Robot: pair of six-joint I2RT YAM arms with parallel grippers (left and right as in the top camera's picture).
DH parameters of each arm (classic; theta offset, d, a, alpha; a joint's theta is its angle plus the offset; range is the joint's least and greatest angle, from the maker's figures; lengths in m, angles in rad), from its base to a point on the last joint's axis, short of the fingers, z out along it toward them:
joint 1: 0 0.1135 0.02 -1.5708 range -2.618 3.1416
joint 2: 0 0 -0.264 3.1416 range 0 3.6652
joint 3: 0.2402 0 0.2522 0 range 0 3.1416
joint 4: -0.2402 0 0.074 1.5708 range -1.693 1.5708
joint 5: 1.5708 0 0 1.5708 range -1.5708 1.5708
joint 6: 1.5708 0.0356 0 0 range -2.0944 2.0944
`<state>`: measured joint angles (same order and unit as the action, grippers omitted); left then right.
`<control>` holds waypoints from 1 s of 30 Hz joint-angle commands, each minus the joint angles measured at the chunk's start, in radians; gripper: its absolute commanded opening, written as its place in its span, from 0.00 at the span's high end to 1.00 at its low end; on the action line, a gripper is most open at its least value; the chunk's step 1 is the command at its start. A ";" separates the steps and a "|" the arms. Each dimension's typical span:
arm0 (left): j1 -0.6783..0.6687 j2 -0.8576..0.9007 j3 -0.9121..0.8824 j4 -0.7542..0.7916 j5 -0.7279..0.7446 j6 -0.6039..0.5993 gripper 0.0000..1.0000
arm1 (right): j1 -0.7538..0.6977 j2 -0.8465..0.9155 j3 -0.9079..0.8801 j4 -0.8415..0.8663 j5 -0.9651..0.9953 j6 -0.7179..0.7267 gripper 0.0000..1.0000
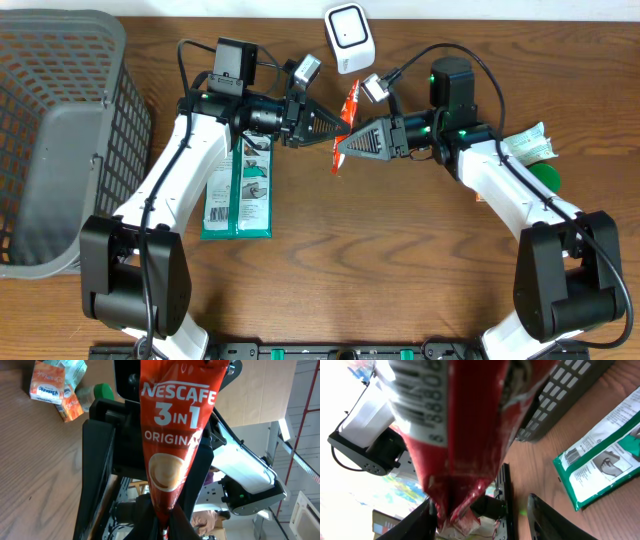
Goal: Scan the item barcode
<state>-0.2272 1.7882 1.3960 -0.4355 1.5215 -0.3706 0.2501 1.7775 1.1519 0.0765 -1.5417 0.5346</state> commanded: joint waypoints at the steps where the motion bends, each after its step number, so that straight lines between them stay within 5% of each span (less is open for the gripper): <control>1: 0.002 0.002 0.004 0.008 0.030 -0.010 0.93 | 0.000 -0.009 0.006 0.003 -0.018 0.019 0.50; 7: 0.002 0.002 0.004 0.008 0.030 -0.010 0.93 | 0.006 -0.009 0.006 0.015 -0.018 0.019 0.62; 16: 0.002 0.002 0.004 0.008 0.008 -0.010 0.93 | 0.023 -0.009 0.006 0.073 -0.003 0.023 0.66; 21: 0.002 0.002 0.004 0.008 0.007 -0.010 0.92 | 0.032 -0.009 0.006 0.100 -0.003 0.023 0.94; 23: 0.002 0.002 0.004 0.010 -0.002 -0.009 0.92 | 0.032 -0.009 0.006 0.100 -0.003 0.022 0.99; 27: 0.011 0.002 0.004 0.023 -0.160 -0.008 0.56 | 0.032 -0.008 0.006 0.100 0.018 0.014 0.99; 30: 0.037 0.002 0.004 0.022 -0.381 -0.009 0.39 | 0.032 -0.008 0.005 0.088 0.079 0.006 0.99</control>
<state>-0.2169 1.7760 1.4055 -0.4072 1.4578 -0.3874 0.2699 1.7828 1.1412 0.1585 -1.4616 0.5602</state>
